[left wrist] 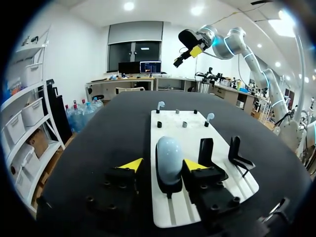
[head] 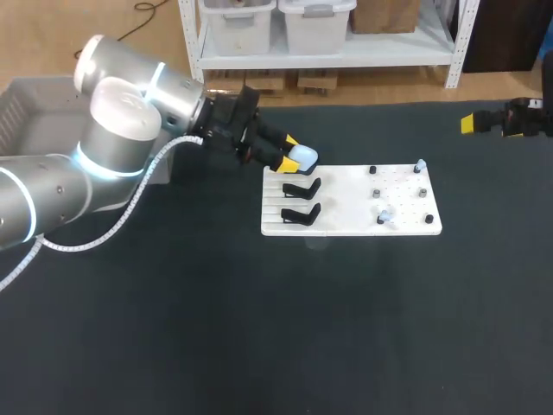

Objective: Pick up each earbud case from the left stands, insert the matching earbuds, close the lid, and place the case in the box.

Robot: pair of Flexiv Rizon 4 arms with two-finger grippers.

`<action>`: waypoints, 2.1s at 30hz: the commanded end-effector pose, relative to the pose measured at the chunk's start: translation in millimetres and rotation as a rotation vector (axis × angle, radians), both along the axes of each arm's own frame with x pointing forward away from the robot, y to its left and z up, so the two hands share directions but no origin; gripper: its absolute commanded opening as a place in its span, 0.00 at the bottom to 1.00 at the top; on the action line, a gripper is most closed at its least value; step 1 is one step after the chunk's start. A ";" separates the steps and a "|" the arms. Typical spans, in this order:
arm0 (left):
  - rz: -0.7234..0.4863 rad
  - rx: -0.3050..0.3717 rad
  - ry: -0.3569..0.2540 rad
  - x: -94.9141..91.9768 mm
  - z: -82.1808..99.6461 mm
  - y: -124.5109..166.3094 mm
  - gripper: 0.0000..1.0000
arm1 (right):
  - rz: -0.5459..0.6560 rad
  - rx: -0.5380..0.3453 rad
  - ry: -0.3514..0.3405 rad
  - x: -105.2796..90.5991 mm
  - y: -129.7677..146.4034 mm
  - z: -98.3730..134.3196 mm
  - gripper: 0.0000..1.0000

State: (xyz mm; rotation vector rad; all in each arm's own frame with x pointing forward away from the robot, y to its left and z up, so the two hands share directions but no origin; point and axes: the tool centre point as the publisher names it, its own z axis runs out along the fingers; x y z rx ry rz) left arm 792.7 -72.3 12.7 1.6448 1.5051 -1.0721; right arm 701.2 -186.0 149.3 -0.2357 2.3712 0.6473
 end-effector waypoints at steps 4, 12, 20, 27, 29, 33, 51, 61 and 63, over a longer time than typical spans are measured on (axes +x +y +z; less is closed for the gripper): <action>0.001 -0.003 -0.009 -2.7 -1.2 -2.4 0.47 | -0.001 -0.001 0.000 -0.3 0.0 0.3 1.00; 0.002 -0.003 -0.015 -4.5 -1.8 -2.7 0.47 | -0.001 -0.001 0.000 -0.3 0.0 0.3 1.00; -0.001 -0.003 -0.022 -7.6 -2.6 -3.6 0.34 | -0.001 -0.001 0.000 -0.3 0.0 0.3 1.00; -0.009 -0.006 -0.040 -12.8 -1.6 -3.5 0.00 | -0.001 -0.001 0.000 -0.3 0.0 0.3 1.00; -0.009 -0.007 -0.042 -14.5 -1.4 -2.3 0.00 | -0.001 -0.001 0.000 -0.3 0.0 0.3 1.00; -0.011 -0.017 -0.052 -19.6 4.1 2.0 0.00 | -0.001 -0.001 0.000 -0.3 0.0 0.3 1.00; 0.078 -0.298 -0.116 -58.0 122.3 24.3 0.00 | -0.001 -0.001 0.000 -0.3 0.0 0.3 1.00; 0.159 -0.334 -0.013 -79.7 160.1 36.9 0.00 | -0.001 -0.001 0.000 -0.3 0.0 0.3 1.00; 0.159 -0.334 -0.013 -79.7 160.1 36.9 0.00 | -0.001 -0.001 0.000 -0.3 0.0 0.3 1.00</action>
